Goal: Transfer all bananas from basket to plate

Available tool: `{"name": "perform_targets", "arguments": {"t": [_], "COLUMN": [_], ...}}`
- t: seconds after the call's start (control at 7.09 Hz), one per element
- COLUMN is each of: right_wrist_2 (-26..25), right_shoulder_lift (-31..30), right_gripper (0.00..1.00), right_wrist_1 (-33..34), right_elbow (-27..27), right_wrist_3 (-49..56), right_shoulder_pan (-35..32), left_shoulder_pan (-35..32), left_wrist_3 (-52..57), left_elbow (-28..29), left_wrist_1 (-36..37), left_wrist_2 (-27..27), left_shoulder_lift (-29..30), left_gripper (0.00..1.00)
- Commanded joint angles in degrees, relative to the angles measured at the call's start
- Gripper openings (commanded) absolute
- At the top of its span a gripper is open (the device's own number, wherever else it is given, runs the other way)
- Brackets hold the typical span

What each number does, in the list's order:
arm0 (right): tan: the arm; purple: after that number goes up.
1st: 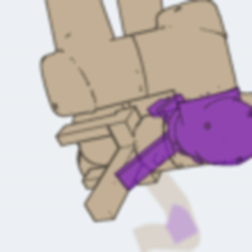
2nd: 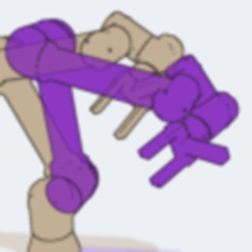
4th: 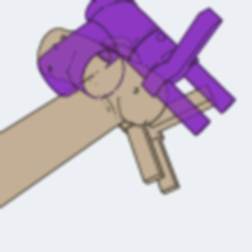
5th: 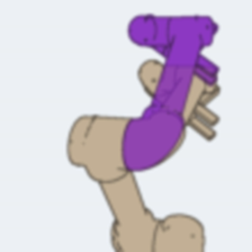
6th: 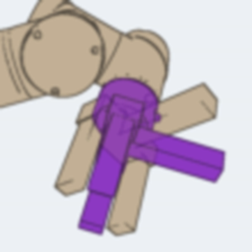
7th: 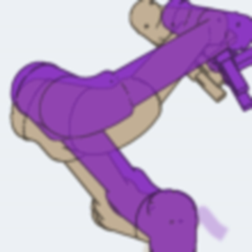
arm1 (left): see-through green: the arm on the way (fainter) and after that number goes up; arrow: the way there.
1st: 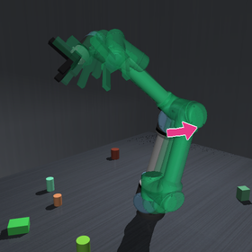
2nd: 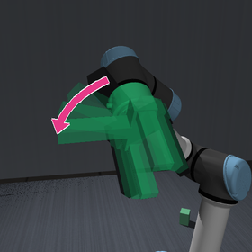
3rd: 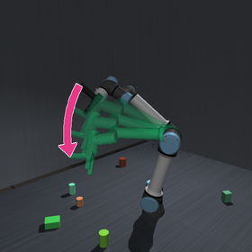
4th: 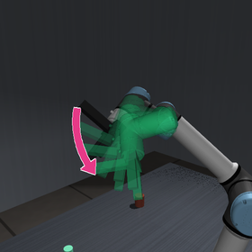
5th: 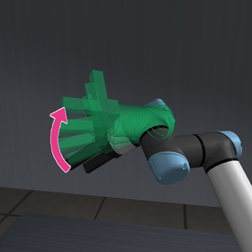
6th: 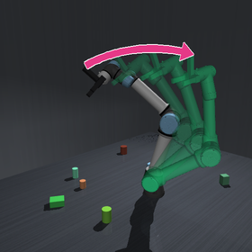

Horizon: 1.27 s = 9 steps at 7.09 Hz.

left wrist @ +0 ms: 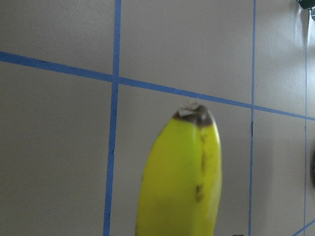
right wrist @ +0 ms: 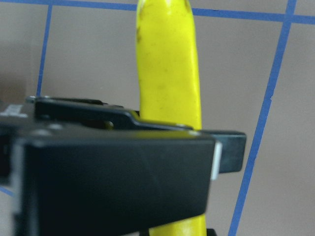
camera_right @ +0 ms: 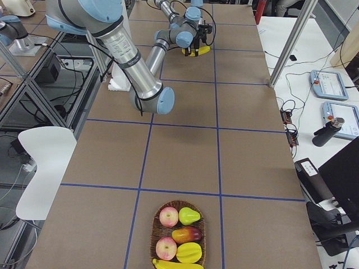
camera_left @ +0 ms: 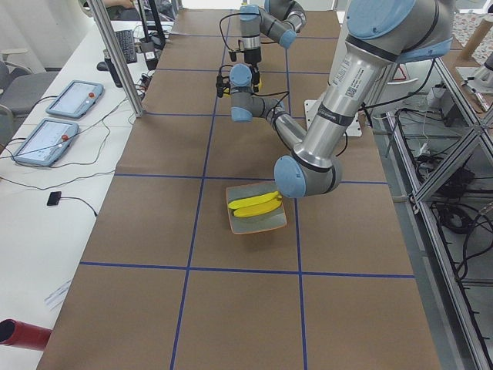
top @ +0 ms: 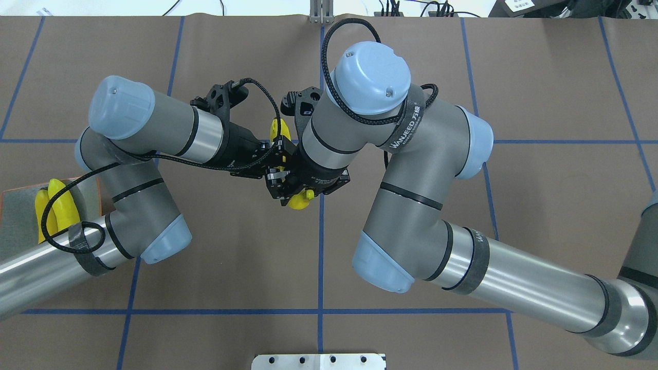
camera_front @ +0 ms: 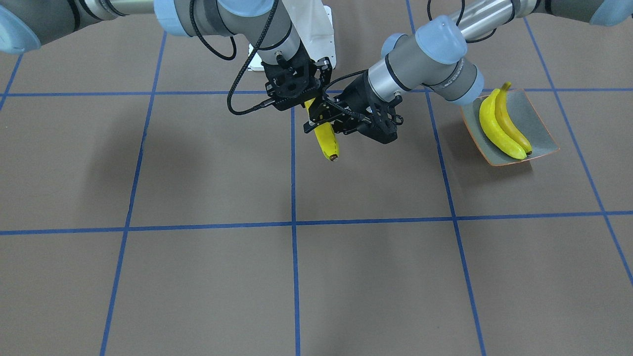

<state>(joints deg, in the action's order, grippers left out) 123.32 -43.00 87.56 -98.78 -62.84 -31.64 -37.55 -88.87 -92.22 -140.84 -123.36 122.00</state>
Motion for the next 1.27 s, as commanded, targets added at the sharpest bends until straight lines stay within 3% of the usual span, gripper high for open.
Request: {"name": "perform_targets", "arguments": {"t": [0.0, 0.14, 0.71, 1.13], "right_wrist_2": [-0.1, 0.0, 0.9, 8.3], "right_shoulder_lift": [-0.1, 0.0, 0.0, -4.3], "right_gripper": [0.50, 0.99, 1.00, 1.00], "right_wrist_1": [0.0, -0.1, -3.6, -3.1], "right_elbow": [0.3, 0.2, -0.7, -3.6], "right_wrist_3": [0.0, -1.1, -7.5, -7.1], "right_shoulder_pan": [-0.1, -0.1, -2.1, -10.7], "left_shoulder_pan": [0.0, 0.0, 0.0, -2.3], "left_wrist_3": [-0.6, -1.6, -1.5, -0.8], "left_elbow": [0.1, 0.1, 1.0, 2.0], "left_wrist_1": [0.1, 0.1, 0.2, 0.2], "left_wrist_2": [-0.4, -0.4, -0.4, -2.1], "left_shoulder_lift": [-0.1, 0.0, -0.1, -1.0], "left_gripper": [0.00, 0.00, 0.00, 0.00]}}
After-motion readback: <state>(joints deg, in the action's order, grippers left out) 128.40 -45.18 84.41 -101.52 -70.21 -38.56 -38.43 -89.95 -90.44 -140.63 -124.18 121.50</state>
